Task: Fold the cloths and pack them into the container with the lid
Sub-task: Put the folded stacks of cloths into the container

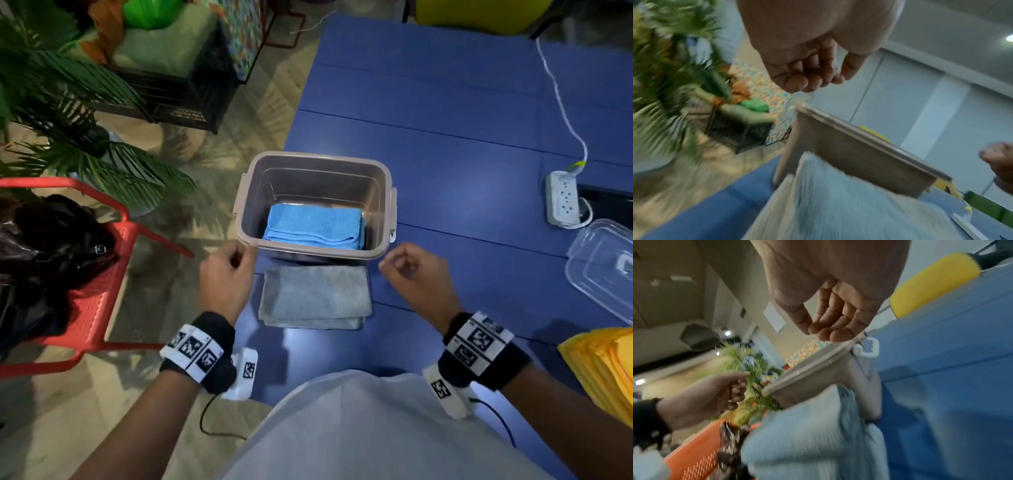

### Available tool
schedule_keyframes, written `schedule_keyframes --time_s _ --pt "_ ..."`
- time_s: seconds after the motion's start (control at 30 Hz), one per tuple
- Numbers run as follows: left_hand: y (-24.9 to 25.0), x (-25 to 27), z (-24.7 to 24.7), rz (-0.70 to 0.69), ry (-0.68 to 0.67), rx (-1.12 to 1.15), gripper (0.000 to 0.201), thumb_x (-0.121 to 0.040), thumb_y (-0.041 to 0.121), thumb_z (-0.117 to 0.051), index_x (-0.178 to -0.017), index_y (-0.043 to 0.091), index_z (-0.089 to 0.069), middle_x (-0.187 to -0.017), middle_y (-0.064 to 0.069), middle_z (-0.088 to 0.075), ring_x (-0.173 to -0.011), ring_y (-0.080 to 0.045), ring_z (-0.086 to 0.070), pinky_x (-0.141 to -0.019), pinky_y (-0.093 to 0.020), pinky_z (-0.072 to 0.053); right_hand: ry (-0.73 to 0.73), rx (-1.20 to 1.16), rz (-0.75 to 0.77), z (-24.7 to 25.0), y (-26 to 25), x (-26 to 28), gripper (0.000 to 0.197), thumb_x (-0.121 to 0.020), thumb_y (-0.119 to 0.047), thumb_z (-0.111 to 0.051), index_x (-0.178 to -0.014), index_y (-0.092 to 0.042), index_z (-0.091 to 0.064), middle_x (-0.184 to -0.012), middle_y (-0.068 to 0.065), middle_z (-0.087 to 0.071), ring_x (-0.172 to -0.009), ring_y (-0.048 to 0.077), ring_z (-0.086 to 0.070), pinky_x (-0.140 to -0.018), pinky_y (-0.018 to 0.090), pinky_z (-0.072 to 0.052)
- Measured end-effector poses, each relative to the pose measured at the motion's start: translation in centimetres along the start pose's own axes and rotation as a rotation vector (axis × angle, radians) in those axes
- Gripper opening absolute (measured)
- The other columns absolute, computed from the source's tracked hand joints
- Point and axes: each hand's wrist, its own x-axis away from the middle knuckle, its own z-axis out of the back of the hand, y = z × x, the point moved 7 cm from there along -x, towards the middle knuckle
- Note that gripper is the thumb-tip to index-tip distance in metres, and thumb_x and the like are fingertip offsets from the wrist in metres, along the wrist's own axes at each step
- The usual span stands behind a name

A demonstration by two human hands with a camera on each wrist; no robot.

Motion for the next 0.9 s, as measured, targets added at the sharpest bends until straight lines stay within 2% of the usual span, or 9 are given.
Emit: schedule_keyframes --time_s 0.13,0.2,0.3,0.37,0.47,0.57,0.7,0.77,0.9 --pt "-4.6 3.5 -4.2 0.249 -0.28 -0.025 0.036 -0.091 0.048 -0.058 -0.093 0.012 -0.062 -0.095 -0.006 -0.065 -0.087 -0.025 -0.06 -0.077 -0.034 -0.044 -0.245 0.076 -0.2 -3.9 5.0 2.1 0.021 -0.083 -0.029 -0.073 -0.097 -0.016 -0.063 -0.082 0.006 -0.068 -0.071 0.01 -0.06 -0.076 0.021 -0.049" --pt "-4.6 4.4 -5.4 0.253 -0.31 -0.027 0.032 -0.089 0.044 -0.064 -0.097 0.013 -0.06 -0.095 -0.004 -0.065 -0.089 -0.025 -0.06 -0.072 -0.031 -0.041 -0.265 0.076 -0.279 -5.6 6.2 1.7 0.039 -0.083 -0.04 -0.071 -0.112 -0.016 -0.059 -0.086 0.0 -0.065 -0.084 0.014 -0.062 -0.085 0.029 -0.05" --pt "-5.0 4.9 -6.1 0.269 -0.289 -0.058 0.036 -0.084 0.039 -0.071 -0.106 0.013 -0.059 -0.105 -0.006 -0.067 -0.1 -0.025 -0.062 -0.076 -0.027 -0.042 -0.309 -0.105 -0.417 -7.5 6.5 1.6 0.05 -0.079 -0.046 -0.073 -0.111 -0.01 -0.06 -0.082 -0.001 -0.065 -0.074 0.015 -0.063 -0.065 0.032 -0.053" --pt "-6.2 5.3 -6.7 0.298 -0.323 -0.16 0.047 -0.083 0.04 -0.071 -0.115 0.008 -0.058 -0.119 -0.013 -0.062 -0.113 -0.031 -0.056 -0.091 -0.033 -0.045 -0.354 -0.12 -0.455 -8.4 6.4 1.7 0.047 -0.073 -0.045 -0.079 -0.1 -0.009 -0.065 -0.081 0.003 -0.067 -0.069 0.016 -0.063 -0.059 0.03 -0.052" --pt "-8.2 5.4 -7.7 0.367 -0.371 -0.219 0.07 -0.078 0.048 -0.072 -0.127 0.005 -0.046 -0.13 -0.018 -0.047 -0.124 -0.035 -0.044 -0.104 -0.041 -0.038 -0.37 -0.032 -0.456 -9.8 7.7 1.8 0.071 -0.046 -0.062 -0.078 -0.101 -0.017 -0.068 -0.099 0.0 -0.072 -0.091 0.019 -0.068 -0.083 0.039 -0.057" --pt "-8.5 5.6 -8.4 0.431 -0.402 0.014 0.077 -0.072 0.054 -0.074 -0.128 0.011 -0.044 -0.131 -0.009 -0.052 -0.12 -0.029 -0.052 -0.103 -0.044 -0.043 -0.347 0.029 -0.451 -10.1 7.7 2.4 0.083 -0.043 -0.063 -0.072 -0.112 -0.018 -0.067 -0.113 0.001 -0.068 -0.106 0.021 -0.063 -0.095 0.038 -0.051" --pt "-8.6 5.7 -8.9 0.437 -0.434 0.079 0.068 -0.074 0.051 -0.077 -0.123 0.014 -0.049 -0.12 0.0 -0.06 -0.107 -0.02 -0.059 -0.097 -0.039 -0.048 -0.313 -0.019 -0.57 -10.9 7.6 3.2 0.088 -0.057 -0.04 -0.087 -0.124 -0.01 -0.04 -0.123 0.004 -0.056 -0.114 0.024 -0.055 -0.099 0.035 -0.045" --pt "-9.0 5.7 -9.2 0.516 -0.464 0.185 0.086 -0.06 0.055 -0.085 -0.126 0.012 -0.05 -0.123 -0.002 -0.062 -0.105 -0.02 -0.062 -0.093 -0.038 -0.051 -0.306 -0.025 -0.603 -11.7 7.7 3.3 0.118 -0.04 -0.055 -0.089 -0.135 -0.013 -0.033 -0.137 0.006 -0.048 -0.124 0.025 -0.05 -0.106 0.037 -0.042" --pt "-9.7 6.3 -9.4 0.698 -0.504 0.254 0.111 -0.064 0.056 -0.082 -0.147 0.011 -0.024 -0.141 -0.006 -0.044 -0.121 -0.028 -0.049 -0.087 -0.041 -0.049 -0.322 0.009 -0.666 -12.6 8.4 3.4 0.129 -0.048 -0.063 -0.084 -0.149 -0.021 -0.017 -0.151 0.01 -0.024 -0.139 0.031 -0.031 -0.116 0.04 -0.028"
